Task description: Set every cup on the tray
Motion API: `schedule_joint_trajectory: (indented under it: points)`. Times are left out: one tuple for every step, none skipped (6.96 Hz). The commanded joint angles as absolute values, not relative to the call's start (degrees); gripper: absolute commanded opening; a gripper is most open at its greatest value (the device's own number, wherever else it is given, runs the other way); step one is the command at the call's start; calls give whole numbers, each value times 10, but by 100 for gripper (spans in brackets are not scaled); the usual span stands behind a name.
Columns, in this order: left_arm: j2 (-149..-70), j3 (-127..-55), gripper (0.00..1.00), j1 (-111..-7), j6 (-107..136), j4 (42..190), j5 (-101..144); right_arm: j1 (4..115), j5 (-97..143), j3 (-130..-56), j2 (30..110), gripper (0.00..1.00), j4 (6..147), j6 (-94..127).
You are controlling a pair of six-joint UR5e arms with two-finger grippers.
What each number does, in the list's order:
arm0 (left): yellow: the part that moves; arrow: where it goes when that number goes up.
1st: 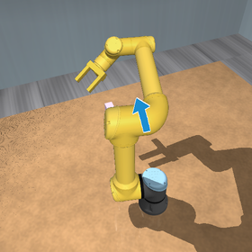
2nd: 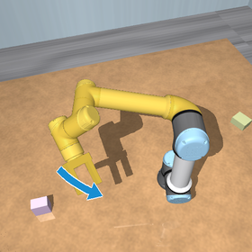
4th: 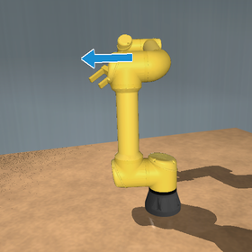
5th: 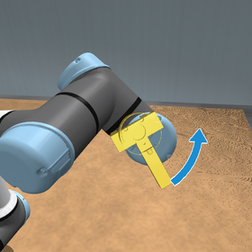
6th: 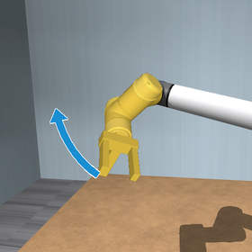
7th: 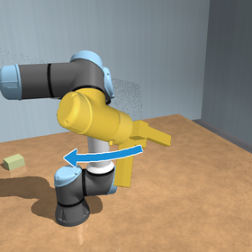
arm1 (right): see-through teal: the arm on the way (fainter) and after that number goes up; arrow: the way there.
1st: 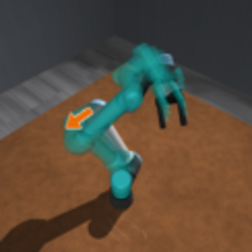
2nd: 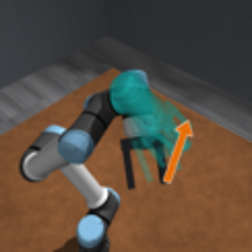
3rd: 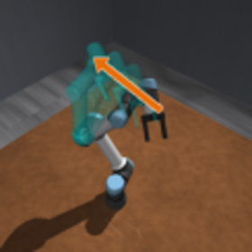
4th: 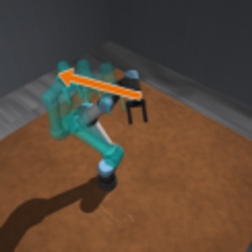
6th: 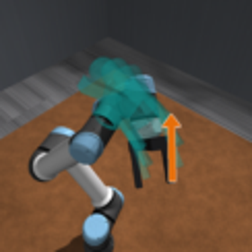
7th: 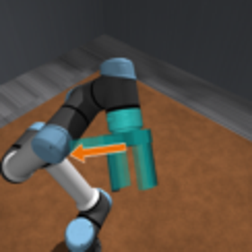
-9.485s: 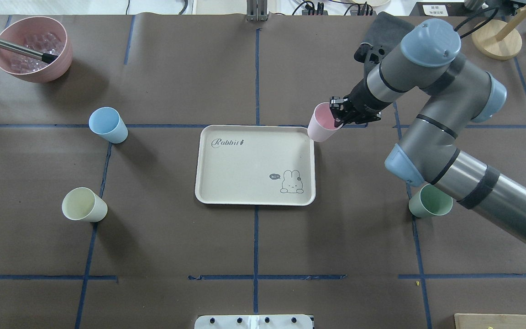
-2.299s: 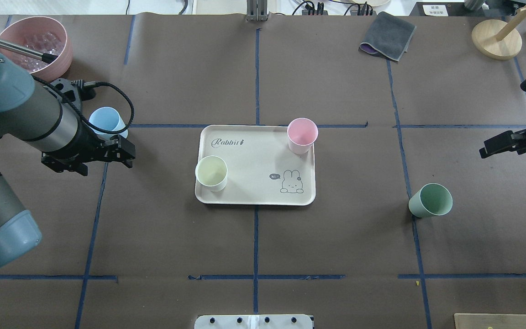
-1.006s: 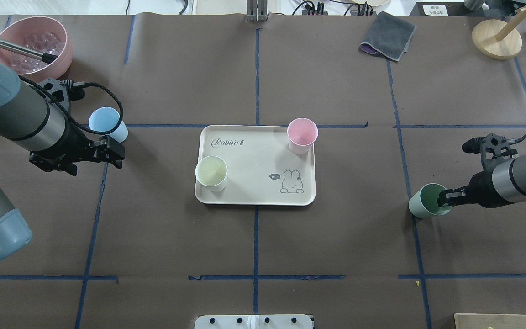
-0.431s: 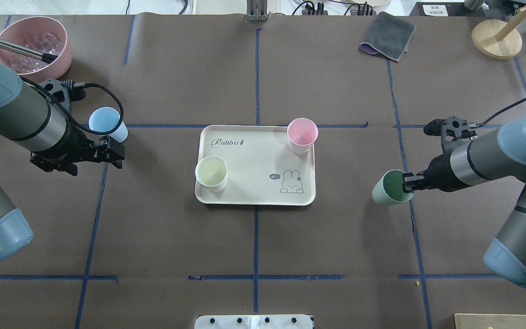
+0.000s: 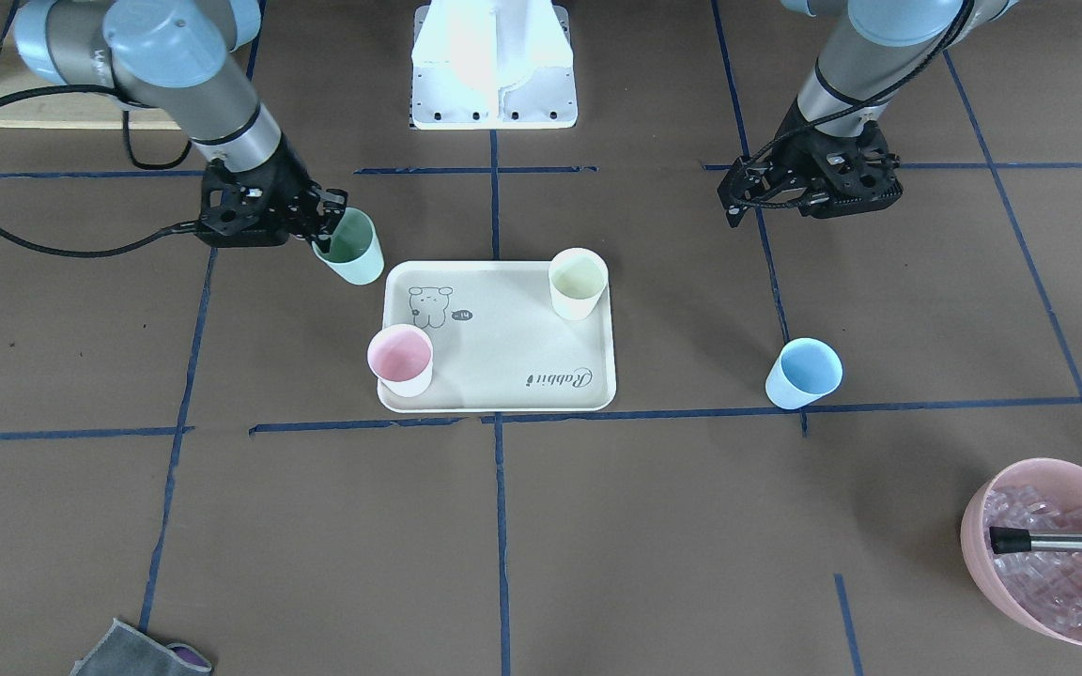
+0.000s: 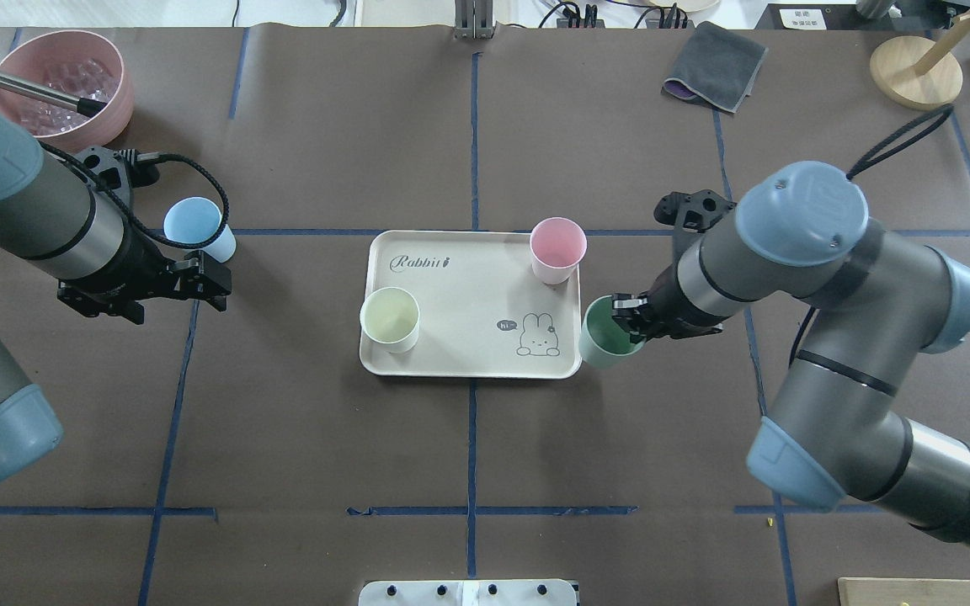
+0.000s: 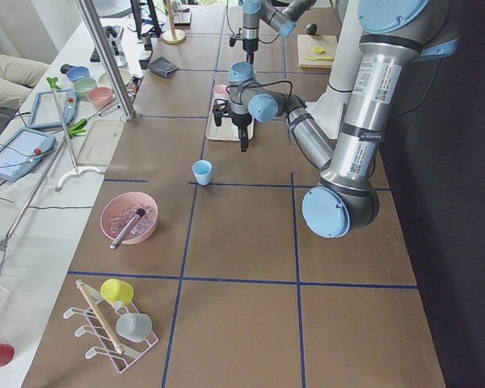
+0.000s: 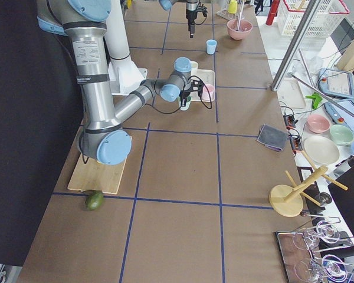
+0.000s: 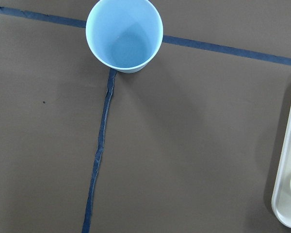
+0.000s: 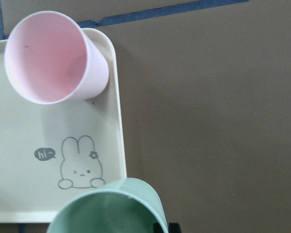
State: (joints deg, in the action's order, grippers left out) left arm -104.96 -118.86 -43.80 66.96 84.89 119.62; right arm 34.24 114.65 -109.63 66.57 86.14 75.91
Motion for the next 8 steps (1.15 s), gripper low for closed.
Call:
schedule_joint_trajectory:
  points:
    - [-1050,-1189,100,-438,670,849,1196,309,1088,-1029,579,1,889,863]
    - [-1050,-1190,99,-439,670,849,1196,303,1078,-1022,576,3,889,864]
    - [-1050,-1191,100,-439,671,849,1197,297,1068,-1017,579,4,889,863]
    - [-1049,-1188,99,-439,670,849,1196,297,1065,-1017,583,11,890,859]
    - [-1050,-1189,99,-438,670,849,1196,291,1058,-1015,584,74,889,855]
    - [-1050,-1188,99,-437,670,849,1196,287,1043,-1014,582,99,889,853]
    - [-1049,-1188,100,-437,670,850,1196,296,1048,-1015,578,99,889,843]
    - [-1049,-1188,99,-438,666,849,1196,323,1075,-1018,577,99,892,818]
